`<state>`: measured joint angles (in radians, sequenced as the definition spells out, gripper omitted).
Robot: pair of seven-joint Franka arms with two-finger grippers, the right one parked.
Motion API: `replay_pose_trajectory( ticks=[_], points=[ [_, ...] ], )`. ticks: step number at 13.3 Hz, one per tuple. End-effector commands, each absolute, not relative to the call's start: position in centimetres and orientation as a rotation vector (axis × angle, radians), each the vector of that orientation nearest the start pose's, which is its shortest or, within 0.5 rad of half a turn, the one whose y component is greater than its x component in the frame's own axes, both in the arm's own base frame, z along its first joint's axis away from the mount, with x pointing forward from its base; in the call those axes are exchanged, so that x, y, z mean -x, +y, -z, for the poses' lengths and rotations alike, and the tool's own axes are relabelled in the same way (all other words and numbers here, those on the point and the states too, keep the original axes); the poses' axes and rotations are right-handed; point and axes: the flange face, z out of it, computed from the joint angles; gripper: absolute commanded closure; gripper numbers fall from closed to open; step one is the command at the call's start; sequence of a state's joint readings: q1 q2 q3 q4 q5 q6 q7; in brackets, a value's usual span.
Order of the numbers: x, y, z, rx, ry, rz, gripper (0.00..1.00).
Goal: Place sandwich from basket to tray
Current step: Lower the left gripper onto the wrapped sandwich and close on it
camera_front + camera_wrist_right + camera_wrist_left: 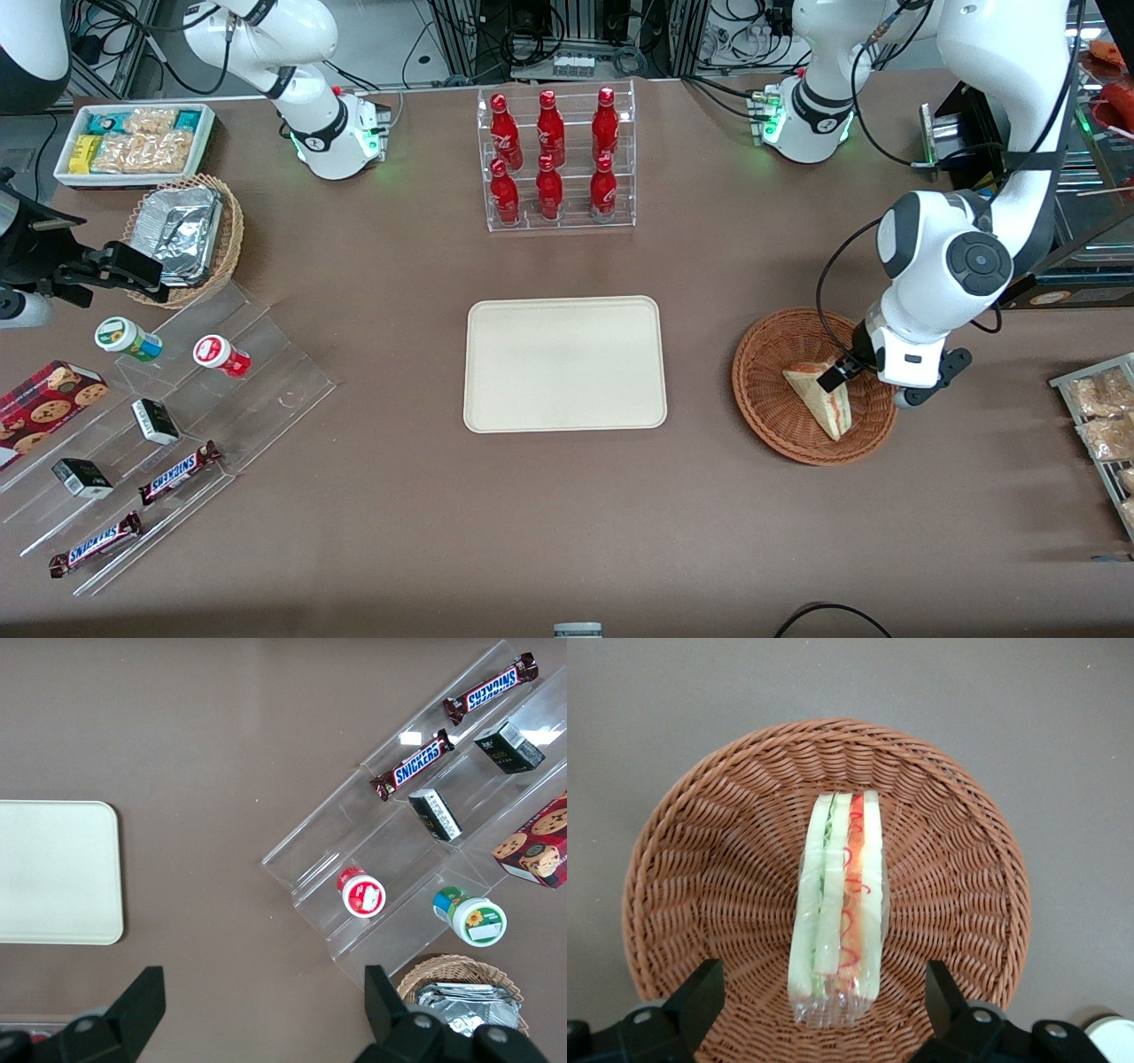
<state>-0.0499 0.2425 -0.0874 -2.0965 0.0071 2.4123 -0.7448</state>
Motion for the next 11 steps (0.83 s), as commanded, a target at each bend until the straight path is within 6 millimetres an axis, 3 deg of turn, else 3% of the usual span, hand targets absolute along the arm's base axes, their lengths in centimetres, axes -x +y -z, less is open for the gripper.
replay_pose_trajectory(
  ticks=[1, 8, 9, 11],
  points=[
    [-58.2, -8.3, -29.8, 3.048, -0.976, 0.132, 0.00],
    [-56.7, -8.5, -26.1, 3.048, -0.952, 0.090, 0.03],
    [-56.6, -8.5, -26.0, 3.046, -0.957, 0.087, 0.30],
    [-56.7, -8.6, -26.2, 3.048, -0.955, 0.089, 1.00]
  ],
)
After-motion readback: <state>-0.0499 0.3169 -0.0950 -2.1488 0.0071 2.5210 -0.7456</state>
